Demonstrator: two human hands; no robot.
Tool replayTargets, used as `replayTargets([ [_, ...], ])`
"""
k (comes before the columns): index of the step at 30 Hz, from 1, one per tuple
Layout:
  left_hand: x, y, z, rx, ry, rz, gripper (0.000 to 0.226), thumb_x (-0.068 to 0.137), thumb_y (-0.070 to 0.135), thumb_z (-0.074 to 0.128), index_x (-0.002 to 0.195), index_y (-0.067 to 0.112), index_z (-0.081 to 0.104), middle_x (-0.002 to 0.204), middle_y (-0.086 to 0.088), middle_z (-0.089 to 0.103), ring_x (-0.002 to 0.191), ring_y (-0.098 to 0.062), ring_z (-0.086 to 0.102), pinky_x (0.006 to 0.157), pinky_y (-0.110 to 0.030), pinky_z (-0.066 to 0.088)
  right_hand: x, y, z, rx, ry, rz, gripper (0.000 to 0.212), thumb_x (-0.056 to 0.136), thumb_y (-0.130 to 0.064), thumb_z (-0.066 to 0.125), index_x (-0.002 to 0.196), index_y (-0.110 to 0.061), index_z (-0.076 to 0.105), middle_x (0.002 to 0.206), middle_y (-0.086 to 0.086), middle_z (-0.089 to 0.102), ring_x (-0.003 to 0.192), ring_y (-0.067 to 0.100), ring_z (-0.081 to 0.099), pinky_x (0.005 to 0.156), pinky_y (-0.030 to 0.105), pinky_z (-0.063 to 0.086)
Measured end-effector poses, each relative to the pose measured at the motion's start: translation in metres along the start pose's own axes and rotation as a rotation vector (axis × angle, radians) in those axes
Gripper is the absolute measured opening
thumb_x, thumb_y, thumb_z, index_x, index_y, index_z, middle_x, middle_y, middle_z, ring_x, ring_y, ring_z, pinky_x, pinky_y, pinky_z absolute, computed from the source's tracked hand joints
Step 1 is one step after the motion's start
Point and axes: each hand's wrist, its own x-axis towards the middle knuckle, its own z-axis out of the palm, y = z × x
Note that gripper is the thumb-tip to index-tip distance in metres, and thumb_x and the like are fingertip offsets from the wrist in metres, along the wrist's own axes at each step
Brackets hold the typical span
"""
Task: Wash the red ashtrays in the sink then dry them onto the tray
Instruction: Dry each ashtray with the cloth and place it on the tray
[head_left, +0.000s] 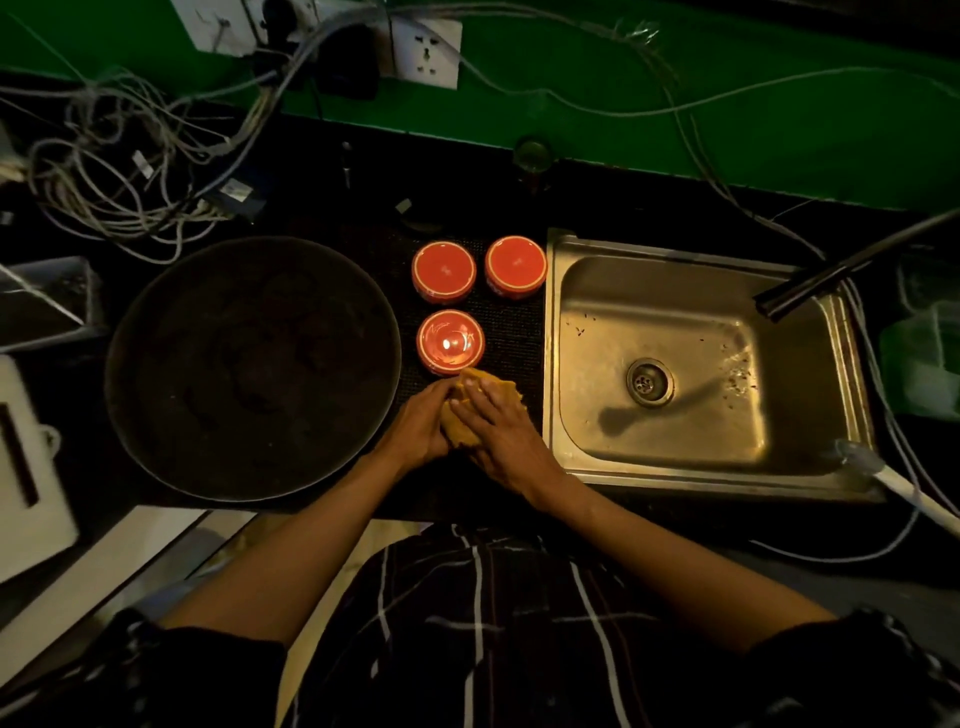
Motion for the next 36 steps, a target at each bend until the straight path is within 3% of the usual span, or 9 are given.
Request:
replayTargets([
  [3, -0.002, -0.007, 0.003, 0.001, -0.002, -0.027, 0.083, 0.065, 0.047, 0.069, 0.141, 0.020, 0.049, 0.138, -0.003, 0.058, 0.124, -0.016, 0.058, 0.104, -0.026, 0.044, -0.012, 0.006, -0.003, -0.035, -0.059, -0.068, 0.078, 0.090, -0.015, 0.062, 0.157, -0.026, 0.023, 0.166, 0.000, 0.011, 0.154, 0.025, 0.004, 0.118, 0.053, 0.016],
  [7, 0.002, -0.013, 0.000, 0.026, -0.051, 0.004, 0.099, 0.060, 0.055, 0.080, 0.145, 0.021, 0.043, 0.141, 0.007, 0.049, 0.126, -0.004, 0.049, 0.103, -0.012, 0.036, -0.032, 0.026, -0.010, -0.036, -0.040, -0.081, 0.090, 0.079, -0.007, 0.070, 0.156, -0.022, 0.025, 0.166, 0.001, 0.015, 0.153, 0.025, 0.010, 0.117, 0.050, 0.031],
  [10, 0.002, -0.015, 0.002, 0.045, -0.010, 0.001, 0.104, 0.053, 0.052, 0.089, 0.143, 0.024, 0.045, 0.140, 0.006, 0.052, 0.123, -0.007, 0.051, 0.102, -0.023, 0.041, -0.036, 0.027, -0.013, 0.010, 0.030, -0.010, 0.081, 0.084, -0.009, 0.068, 0.155, -0.017, 0.029, 0.165, 0.006, 0.017, 0.152, 0.028, 0.013, 0.119, 0.048, 0.029],
  [13, 0.004, -0.016, 0.005, 0.045, 0.008, -0.013, 0.107, 0.047, 0.048, 0.096, 0.140, 0.024, 0.048, 0.138, 0.002, 0.057, 0.121, -0.010, 0.055, 0.100, -0.024, 0.044, -0.012, 0.016, -0.004, 0.011, 0.109, 0.088, 0.076, 0.089, -0.017, 0.064, 0.156, -0.012, 0.027, 0.166, 0.010, 0.013, 0.153, 0.027, 0.010, 0.119, 0.049, 0.028],
  [17, 0.004, -0.010, 0.002, 0.007, 0.019, -0.008, 0.097, 0.050, 0.052, 0.086, 0.136, 0.021, 0.053, 0.134, 0.000, 0.061, 0.119, -0.012, 0.059, 0.099, -0.027, 0.047, 0.013, -0.009, 0.009, 0.005, 0.125, 0.227, 0.083, 0.088, -0.019, 0.067, 0.157, -0.013, 0.022, 0.166, 0.011, 0.011, 0.153, 0.030, 0.004, 0.120, 0.054, 0.019],
  [21, 0.004, -0.009, 0.003, 0.023, 0.013, 0.019, 0.077, 0.066, 0.031, 0.075, 0.138, 0.019, 0.051, 0.136, -0.002, 0.060, 0.124, -0.016, 0.058, 0.104, -0.035, 0.047, 0.008, -0.034, 0.026, -0.001, 0.106, 0.188, 0.080, 0.089, -0.015, 0.061, 0.157, -0.013, 0.021, 0.166, 0.010, 0.008, 0.154, 0.029, 0.000, 0.123, 0.055, 0.003],
  [25, 0.002, -0.014, 0.002, 0.042, 0.006, 0.013, 0.074, 0.071, 0.036, 0.073, 0.140, 0.022, 0.049, 0.136, -0.001, 0.060, 0.121, -0.017, 0.060, 0.101, -0.039, 0.049, 0.000, -0.019, 0.020, -0.019, 0.052, 0.100, 0.078, 0.089, -0.018, 0.064, 0.157, -0.017, 0.025, 0.166, 0.005, 0.015, 0.153, 0.025, 0.008, 0.121, 0.056, 0.017],
  [32, 0.003, -0.016, 0.003, 0.049, -0.011, -0.026, 0.109, 0.047, 0.059, 0.086, 0.142, 0.023, 0.047, 0.140, -0.001, 0.056, 0.123, -0.016, 0.056, 0.102, -0.030, 0.045, -0.019, 0.022, -0.002, -0.050, 0.036, 0.053, 0.085, 0.087, -0.023, 0.070, 0.157, -0.021, 0.023, 0.166, 0.001, 0.012, 0.154, 0.021, 0.005, 0.120, 0.046, 0.026],
  [36, 0.005, -0.019, 0.004, 0.025, -0.006, -0.037, 0.110, 0.044, 0.050, 0.094, 0.140, 0.027, 0.048, 0.138, 0.003, 0.057, 0.123, -0.013, 0.056, 0.103, -0.035, 0.048, 0.007, 0.005, -0.007, -0.046, 0.090, 0.178, 0.083, 0.086, -0.015, 0.070, 0.156, -0.011, 0.026, 0.165, 0.010, 0.017, 0.153, 0.025, 0.008, 0.123, 0.044, 0.020],
])
